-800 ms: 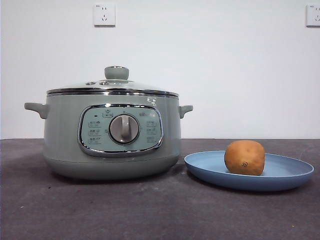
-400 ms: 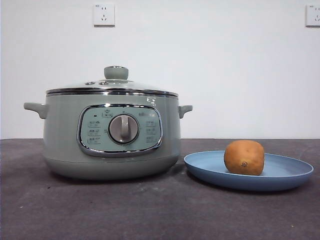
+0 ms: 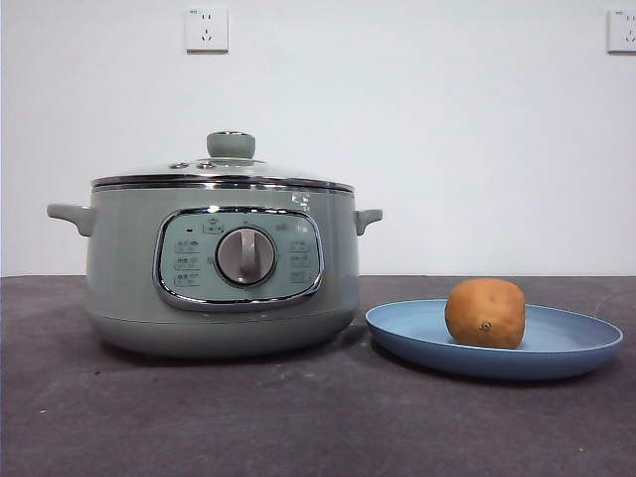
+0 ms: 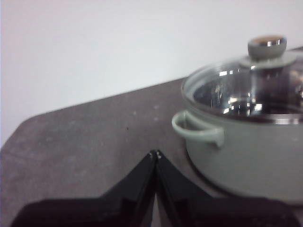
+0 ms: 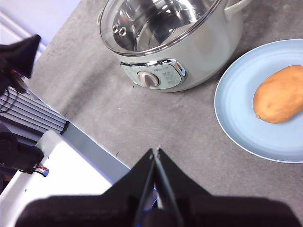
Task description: Take the potato out from the steamer,put the potato on the plate,close the lid
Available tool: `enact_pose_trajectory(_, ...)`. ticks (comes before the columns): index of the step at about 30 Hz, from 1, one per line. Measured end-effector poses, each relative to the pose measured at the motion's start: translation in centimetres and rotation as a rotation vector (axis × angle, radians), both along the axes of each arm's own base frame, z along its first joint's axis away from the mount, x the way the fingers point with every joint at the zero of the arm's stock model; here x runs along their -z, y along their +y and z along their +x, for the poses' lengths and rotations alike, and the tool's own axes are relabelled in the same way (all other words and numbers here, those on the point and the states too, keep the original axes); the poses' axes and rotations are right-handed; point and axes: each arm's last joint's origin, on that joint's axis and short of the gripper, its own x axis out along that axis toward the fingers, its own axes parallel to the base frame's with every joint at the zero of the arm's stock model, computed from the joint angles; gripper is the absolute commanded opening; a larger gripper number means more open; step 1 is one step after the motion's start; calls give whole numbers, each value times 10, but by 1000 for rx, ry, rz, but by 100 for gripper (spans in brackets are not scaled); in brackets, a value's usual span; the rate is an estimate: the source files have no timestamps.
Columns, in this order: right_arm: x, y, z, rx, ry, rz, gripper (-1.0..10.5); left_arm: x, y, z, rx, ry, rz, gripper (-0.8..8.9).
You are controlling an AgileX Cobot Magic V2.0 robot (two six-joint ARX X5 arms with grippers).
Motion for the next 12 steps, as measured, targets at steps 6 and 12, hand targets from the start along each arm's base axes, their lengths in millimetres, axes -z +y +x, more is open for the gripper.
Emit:
enact_pose_trajectory(6, 0, 0, 0, 0, 0, 0, 0, 27, 0, 0, -18, 22, -10, -4)
enact_pose_trajectory(12, 0, 0, 0, 0, 0, 0, 0, 31, 1, -2, -23, 40, -12, -4)
